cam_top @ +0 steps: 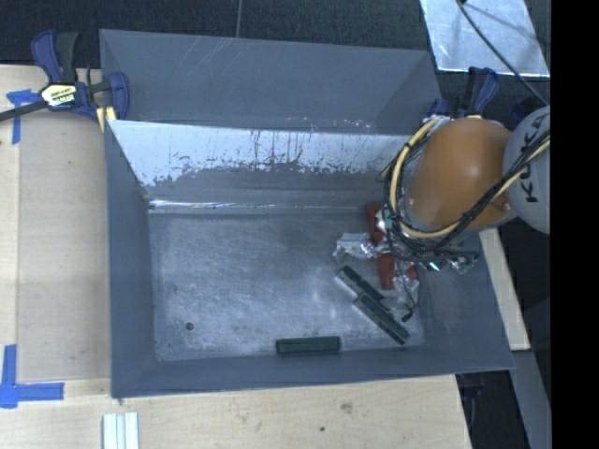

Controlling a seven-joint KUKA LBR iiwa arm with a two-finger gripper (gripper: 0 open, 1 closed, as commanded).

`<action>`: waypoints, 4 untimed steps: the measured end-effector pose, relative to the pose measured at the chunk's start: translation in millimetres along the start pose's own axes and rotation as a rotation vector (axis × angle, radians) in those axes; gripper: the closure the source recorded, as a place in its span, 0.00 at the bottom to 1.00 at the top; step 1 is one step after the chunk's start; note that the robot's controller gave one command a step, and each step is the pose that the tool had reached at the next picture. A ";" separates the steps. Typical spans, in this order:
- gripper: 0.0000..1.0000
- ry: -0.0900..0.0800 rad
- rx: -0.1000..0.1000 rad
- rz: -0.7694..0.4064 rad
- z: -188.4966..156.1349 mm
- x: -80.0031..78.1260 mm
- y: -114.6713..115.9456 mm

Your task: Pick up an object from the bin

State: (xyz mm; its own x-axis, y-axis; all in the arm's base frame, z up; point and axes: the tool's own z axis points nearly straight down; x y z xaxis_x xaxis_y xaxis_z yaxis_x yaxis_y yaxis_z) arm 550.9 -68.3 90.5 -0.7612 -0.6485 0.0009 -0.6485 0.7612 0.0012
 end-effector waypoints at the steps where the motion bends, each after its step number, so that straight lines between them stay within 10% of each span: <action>1: 0.00 0.000 0.000 -0.001 0.0 -0.1 0.1; 2: 0.00 0.000 0.000 -0.419 5.3 39.7 19.9; 4: 0.00 0.000 -0.001 -1.188 20.1 -40.1 -20.9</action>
Offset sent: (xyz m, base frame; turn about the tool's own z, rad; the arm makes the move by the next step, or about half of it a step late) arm 0.0000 0.0000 0.0000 0.0000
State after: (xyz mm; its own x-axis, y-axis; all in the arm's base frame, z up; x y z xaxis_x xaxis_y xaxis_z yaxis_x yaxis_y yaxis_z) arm 594.9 -58.2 70.3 0.3177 -0.9482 -0.0014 -0.9482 -0.3177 0.0021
